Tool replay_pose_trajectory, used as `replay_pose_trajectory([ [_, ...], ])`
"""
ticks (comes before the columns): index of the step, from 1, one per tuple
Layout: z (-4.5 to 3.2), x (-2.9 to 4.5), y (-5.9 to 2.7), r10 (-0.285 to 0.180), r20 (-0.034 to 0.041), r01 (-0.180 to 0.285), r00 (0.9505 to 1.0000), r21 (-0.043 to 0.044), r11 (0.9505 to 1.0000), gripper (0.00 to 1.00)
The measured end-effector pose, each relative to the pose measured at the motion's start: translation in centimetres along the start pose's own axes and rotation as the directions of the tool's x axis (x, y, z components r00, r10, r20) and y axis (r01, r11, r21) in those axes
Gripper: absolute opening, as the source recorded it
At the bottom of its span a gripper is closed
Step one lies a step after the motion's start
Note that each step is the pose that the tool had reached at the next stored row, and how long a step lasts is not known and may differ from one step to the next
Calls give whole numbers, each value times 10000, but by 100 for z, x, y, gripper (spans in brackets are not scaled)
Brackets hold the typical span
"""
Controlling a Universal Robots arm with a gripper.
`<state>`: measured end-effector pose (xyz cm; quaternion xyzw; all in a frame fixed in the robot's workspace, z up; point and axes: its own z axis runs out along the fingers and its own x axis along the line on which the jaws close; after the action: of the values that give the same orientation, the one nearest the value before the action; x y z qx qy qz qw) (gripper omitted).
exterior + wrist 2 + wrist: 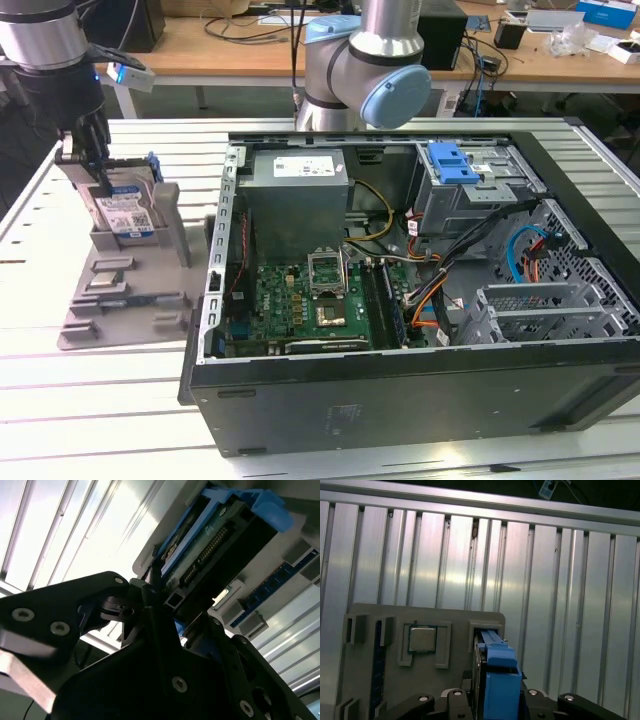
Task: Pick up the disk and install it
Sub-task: 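Pick up the disk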
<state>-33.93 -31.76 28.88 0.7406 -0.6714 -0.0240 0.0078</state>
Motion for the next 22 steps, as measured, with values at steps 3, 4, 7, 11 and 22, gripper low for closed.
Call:
replay_pose_trajectory([
  [3, 0, 0, -2, -1, -2, 1, 10000, 2, 10000, 37],
  [4, 0, 0, -3, -1, -3, 1, 10000, 1, 10000, 37],
  [7, 0, 1, -4, 0, -3, 0, 10000, 2, 10000, 37],
  [11, -1, 1, -7, 0, -3, 0, 10000, 1, 10000, 37],
  [22, 1, -8, 22, 314, 11, -314, 9995, 9, 9995, 37],
])
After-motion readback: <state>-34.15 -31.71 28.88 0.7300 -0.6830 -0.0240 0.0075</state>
